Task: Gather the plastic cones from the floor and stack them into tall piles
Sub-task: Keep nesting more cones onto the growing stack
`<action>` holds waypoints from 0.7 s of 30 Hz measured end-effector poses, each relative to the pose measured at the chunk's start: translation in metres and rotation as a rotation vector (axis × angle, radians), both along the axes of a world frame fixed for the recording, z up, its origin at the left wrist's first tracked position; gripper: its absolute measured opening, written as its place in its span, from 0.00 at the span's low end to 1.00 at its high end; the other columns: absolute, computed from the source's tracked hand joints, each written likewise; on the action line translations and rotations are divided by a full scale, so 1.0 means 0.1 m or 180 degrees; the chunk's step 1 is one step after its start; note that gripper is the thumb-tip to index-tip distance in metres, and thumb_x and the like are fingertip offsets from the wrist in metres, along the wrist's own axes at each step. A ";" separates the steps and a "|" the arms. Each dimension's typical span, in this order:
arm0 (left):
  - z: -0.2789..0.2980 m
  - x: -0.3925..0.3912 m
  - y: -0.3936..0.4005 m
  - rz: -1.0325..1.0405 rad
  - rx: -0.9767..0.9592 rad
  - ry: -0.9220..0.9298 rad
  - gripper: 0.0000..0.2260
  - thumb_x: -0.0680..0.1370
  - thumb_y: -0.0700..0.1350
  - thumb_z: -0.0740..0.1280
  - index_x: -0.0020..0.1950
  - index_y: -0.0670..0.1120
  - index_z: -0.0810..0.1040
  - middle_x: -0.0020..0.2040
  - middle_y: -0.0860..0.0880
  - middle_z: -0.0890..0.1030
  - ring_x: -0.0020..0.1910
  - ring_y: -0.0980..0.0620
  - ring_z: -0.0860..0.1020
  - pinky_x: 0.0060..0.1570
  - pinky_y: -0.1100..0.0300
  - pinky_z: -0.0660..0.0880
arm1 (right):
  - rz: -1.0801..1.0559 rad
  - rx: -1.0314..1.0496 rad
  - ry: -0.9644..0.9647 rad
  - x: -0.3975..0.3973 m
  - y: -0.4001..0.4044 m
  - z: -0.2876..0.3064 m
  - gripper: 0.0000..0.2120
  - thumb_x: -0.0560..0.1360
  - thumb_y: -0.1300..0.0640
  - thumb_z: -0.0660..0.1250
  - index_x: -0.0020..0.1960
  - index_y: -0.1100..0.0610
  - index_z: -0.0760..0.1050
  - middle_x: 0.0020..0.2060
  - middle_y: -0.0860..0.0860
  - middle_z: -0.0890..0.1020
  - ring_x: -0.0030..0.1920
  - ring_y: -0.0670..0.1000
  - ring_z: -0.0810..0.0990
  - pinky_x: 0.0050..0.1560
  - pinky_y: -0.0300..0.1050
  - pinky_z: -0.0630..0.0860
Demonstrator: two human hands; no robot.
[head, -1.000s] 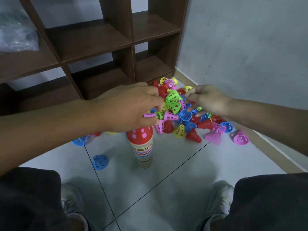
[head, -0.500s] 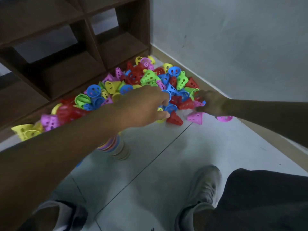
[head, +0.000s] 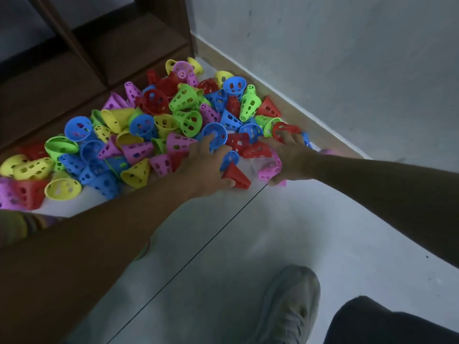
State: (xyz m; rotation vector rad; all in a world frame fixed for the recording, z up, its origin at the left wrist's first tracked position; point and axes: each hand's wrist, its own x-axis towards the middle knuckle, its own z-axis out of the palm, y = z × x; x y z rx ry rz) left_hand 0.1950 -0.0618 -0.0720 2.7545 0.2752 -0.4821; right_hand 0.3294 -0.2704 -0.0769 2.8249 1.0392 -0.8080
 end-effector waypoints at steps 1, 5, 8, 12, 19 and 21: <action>-0.09 0.04 0.01 0.0003 0.0034 -0.0003 0.42 0.72 0.64 0.73 0.80 0.56 0.57 0.81 0.46 0.41 0.79 0.35 0.46 0.73 0.35 0.61 | -0.0004 -0.0002 0.0001 0.05 0.00 -0.06 0.61 0.59 0.37 0.81 0.79 0.36 0.44 0.80 0.53 0.48 0.78 0.68 0.48 0.67 0.77 0.64; -0.35 0.16 0.02 -0.0010 0.0033 0.0092 0.43 0.71 0.65 0.74 0.80 0.61 0.56 0.80 0.50 0.34 0.79 0.33 0.42 0.70 0.34 0.66 | 0.0031 0.0043 0.0013 0.19 0.02 -0.26 0.65 0.58 0.37 0.82 0.80 0.36 0.41 0.81 0.53 0.41 0.78 0.70 0.44 0.67 0.79 0.61; -0.46 0.21 0.01 -0.0007 0.0041 0.0102 0.42 0.70 0.66 0.74 0.78 0.62 0.57 0.80 0.50 0.33 0.79 0.32 0.44 0.69 0.34 0.68 | 0.0156 0.0015 0.0046 0.26 0.05 -0.40 0.66 0.57 0.36 0.82 0.80 0.37 0.40 0.80 0.55 0.38 0.78 0.71 0.44 0.69 0.77 0.57; -0.59 0.28 0.01 -0.0014 0.0102 0.0256 0.42 0.70 0.68 0.73 0.78 0.61 0.58 0.80 0.48 0.31 0.76 0.31 0.54 0.66 0.37 0.70 | 0.0183 0.0053 0.0083 0.29 0.10 -0.55 0.68 0.56 0.35 0.82 0.80 0.37 0.40 0.80 0.53 0.36 0.78 0.71 0.47 0.68 0.76 0.62; -0.70 0.43 0.06 -0.0098 0.0275 0.0706 0.40 0.71 0.71 0.70 0.78 0.60 0.60 0.81 0.46 0.35 0.75 0.31 0.59 0.68 0.42 0.68 | 0.0231 -0.0013 -0.0119 0.37 0.20 -0.69 0.68 0.56 0.36 0.82 0.81 0.41 0.40 0.81 0.56 0.41 0.77 0.70 0.54 0.67 0.73 0.66; -0.68 0.46 0.04 -0.0130 0.0323 0.0682 0.38 0.71 0.70 0.70 0.77 0.61 0.62 0.82 0.45 0.37 0.75 0.32 0.61 0.69 0.43 0.67 | 0.0276 0.0023 -0.0272 0.36 0.18 -0.70 0.64 0.59 0.38 0.82 0.81 0.42 0.43 0.81 0.55 0.49 0.76 0.67 0.58 0.67 0.71 0.68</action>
